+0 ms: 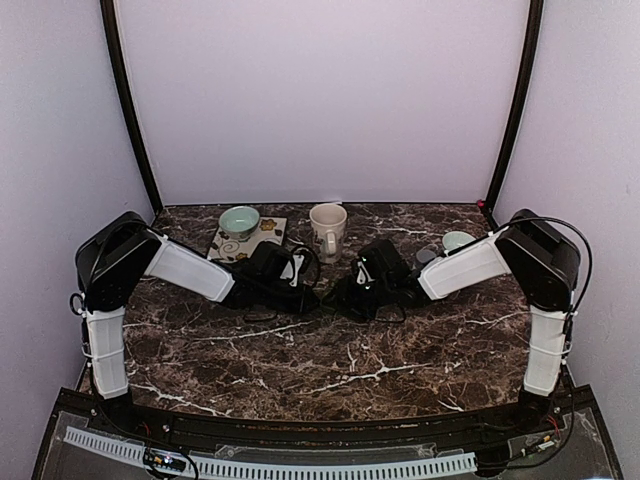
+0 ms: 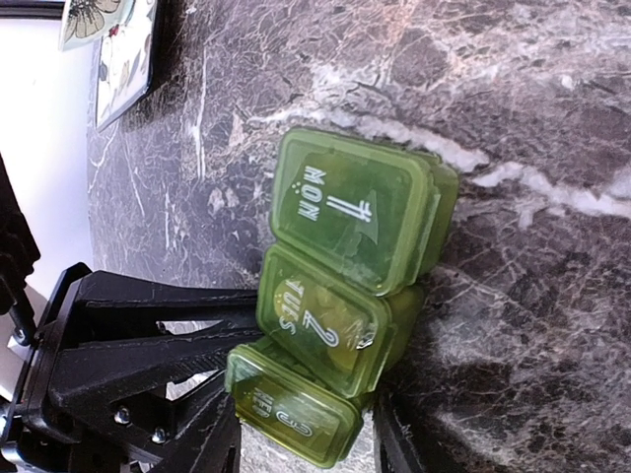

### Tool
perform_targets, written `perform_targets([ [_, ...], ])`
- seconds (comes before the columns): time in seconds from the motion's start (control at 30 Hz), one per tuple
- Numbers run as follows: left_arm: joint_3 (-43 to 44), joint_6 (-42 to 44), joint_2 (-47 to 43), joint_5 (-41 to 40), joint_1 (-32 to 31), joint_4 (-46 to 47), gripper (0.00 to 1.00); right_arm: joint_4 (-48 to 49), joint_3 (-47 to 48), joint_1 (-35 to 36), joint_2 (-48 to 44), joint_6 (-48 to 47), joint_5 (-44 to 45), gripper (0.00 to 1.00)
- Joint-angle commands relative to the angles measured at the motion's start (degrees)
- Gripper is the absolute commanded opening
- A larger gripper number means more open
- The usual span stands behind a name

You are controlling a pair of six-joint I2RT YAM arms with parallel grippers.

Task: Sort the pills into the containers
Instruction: Close the lid of the pill container.

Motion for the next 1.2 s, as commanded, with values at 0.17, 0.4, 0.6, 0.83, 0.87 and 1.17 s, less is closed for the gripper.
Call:
perform_targets([
  [0.17,-3.71,-0.44,2.12,1.66,-1.67,-11.53,0.16,1.53,-0.68,-0.39,2.00,2.03,-1.33,0.47],
  [0.4,-3.43,-0.36,2.14,1.71,-1.93,-11.36,0.15,-0.47,-0.26,-0.35,3.24,1.38,-1.42,0.45],
  [0.6,-3.22,-0.28,2.37,2.09,-2.07,-10.79,0.15,-3.55,0.36,-0.39,4.15,0.46,-1.43,0.44],
  [0.83,-2.86,0.42,2.73,2.58,-2.36,-10.61,0.15,-7.44,2.50,-0.34,5.61,-0.59,-1.79,0.42],
  [0.87,-2.73,0.51,2.73,2.66,-2.37,-10.61,0.15,-7.91,2.67,-0.35,5.82,-0.78,-1.88,0.42],
  [1.17,-2.02,0.97,2.73,2.94,-3.08,-10.58,0.15,-11.64,4.71,-0.34,7.43,-1.79,-2.44,0.41],
])
